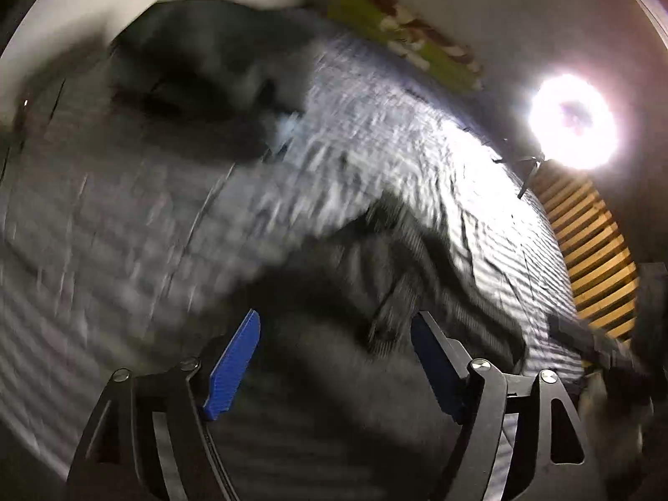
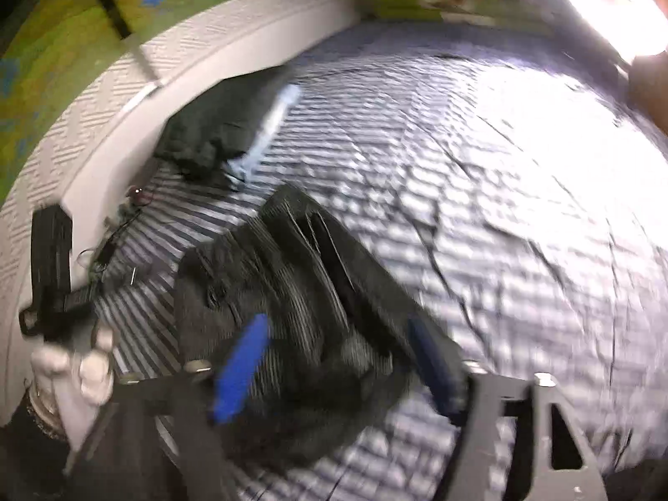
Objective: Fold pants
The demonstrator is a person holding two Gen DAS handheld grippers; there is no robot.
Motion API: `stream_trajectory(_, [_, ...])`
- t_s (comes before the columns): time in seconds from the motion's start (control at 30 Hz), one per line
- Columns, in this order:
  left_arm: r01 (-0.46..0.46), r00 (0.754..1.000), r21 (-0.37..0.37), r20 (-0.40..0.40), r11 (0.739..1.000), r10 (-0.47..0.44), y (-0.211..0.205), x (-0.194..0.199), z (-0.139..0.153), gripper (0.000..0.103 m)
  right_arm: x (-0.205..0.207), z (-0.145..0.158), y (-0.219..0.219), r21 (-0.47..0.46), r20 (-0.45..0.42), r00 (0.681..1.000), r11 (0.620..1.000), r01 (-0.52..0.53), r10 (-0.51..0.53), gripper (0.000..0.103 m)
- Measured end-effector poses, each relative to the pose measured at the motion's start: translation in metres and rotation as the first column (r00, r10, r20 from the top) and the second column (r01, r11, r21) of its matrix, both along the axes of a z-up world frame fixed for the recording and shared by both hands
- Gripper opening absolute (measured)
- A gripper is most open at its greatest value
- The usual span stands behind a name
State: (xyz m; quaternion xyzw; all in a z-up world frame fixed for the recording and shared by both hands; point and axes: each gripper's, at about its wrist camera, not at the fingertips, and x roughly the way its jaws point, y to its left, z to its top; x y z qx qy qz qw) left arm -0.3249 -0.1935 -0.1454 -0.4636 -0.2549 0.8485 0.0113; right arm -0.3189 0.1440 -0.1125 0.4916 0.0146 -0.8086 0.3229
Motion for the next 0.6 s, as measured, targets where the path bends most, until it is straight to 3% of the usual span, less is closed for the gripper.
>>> stream_trajectory(0.1, [-0.084, 0.992, 0.145, 0.108, 0.986, 0.068, -0.009, 0.023, -0.029, 0.083, -0.023, -0.012, -0.021, 0.042, 0.008, 0.994, 0.993, -0.113, 0.113, 0.077])
stream_trajectory(0.17, [-0.112, 0.985, 0.201, 0.152, 0.973, 0.082, -0.009, 0.027, -0.044, 0.083, -0.037, -0.025, -0.037, 0.088, 0.02, 0.985, 0.981, -0.173, 0.172, 0.077])
stream_trajectory(0.3, [-0.141, 0.977, 0.245, 0.189, 0.959, 0.096, 0.0, 0.021, -0.067, 0.083, -0.056, -0.046, -0.055, 0.181, 0.051, 0.972, 0.955, -0.236, 0.23, 0.077])
stream_trajectory(0.43, [-0.133, 0.979, 0.221, 0.179, 0.966, 0.094, 0.013, 0.011, -0.071, 0.087, -0.065, -0.065, -0.063, 0.224, 0.099, 0.955, 0.929, -0.294, 0.279, 0.077])
stream_trajectory(0.6, [-0.148, 0.98, 0.249, 0.168, 0.957, 0.108, 0.017, 0.002, -0.074, 0.083, -0.069, -0.095, -0.072, 0.156, 0.233, 0.917, 0.919, -0.363, 0.323, 0.077])
